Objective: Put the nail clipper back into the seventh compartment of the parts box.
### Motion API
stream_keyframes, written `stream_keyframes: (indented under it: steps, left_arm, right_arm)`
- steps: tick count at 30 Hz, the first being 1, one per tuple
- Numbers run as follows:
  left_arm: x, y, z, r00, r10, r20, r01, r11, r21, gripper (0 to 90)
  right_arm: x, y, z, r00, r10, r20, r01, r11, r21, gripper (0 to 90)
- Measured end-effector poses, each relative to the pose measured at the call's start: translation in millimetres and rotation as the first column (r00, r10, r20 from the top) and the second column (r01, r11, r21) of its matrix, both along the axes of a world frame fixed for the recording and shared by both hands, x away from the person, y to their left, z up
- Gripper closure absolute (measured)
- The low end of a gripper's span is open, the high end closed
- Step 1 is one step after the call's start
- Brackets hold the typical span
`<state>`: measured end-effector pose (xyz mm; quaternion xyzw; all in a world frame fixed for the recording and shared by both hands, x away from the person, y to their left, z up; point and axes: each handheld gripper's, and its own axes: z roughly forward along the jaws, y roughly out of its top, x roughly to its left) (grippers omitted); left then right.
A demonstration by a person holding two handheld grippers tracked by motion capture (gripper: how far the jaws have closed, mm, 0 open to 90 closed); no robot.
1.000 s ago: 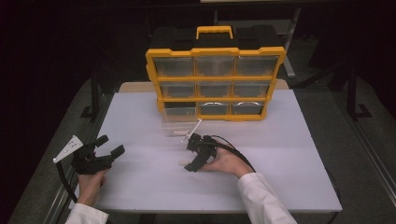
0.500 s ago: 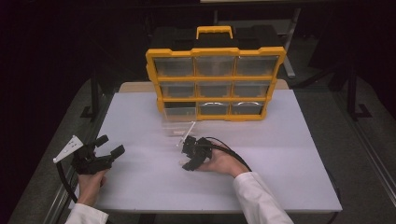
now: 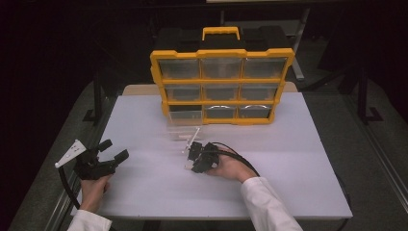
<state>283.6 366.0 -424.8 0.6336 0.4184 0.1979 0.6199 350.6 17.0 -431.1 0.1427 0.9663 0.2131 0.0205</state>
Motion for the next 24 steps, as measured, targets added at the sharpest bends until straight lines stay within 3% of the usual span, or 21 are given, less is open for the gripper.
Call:
stream_keyframes:
  steps: [4, 11, 24]
  left_arm:
    - [-0.1, 0.6, 0.1, 1.0000, 0.002, 0.002, -0.002, 1.0000, -0.002, 0.0]
    - [0.0, 1.5, 0.0, 1.0000, 0.004, 0.001, -0.004, 1.0000, -0.007, 0.0]
    - [0.0, 0.7, -0.3, 1.0000, 0.002, 0.001, -0.002, 1.0000, 0.002, 0.0]
  right_arm:
    - [-1.8, 0.7, 0.3, 0.9998, -0.008, 0.020, 0.008, 0.9999, -0.008, 76.1]
    - [0.7, -1.9, 2.3, 0.9998, -0.018, -0.006, 0.018, 0.9998, 0.010, 76.1]
    - [5.7, -11.5, 18.8, 0.9992, -0.037, -0.013, 0.037, 0.9977, 0.057, 76.1]
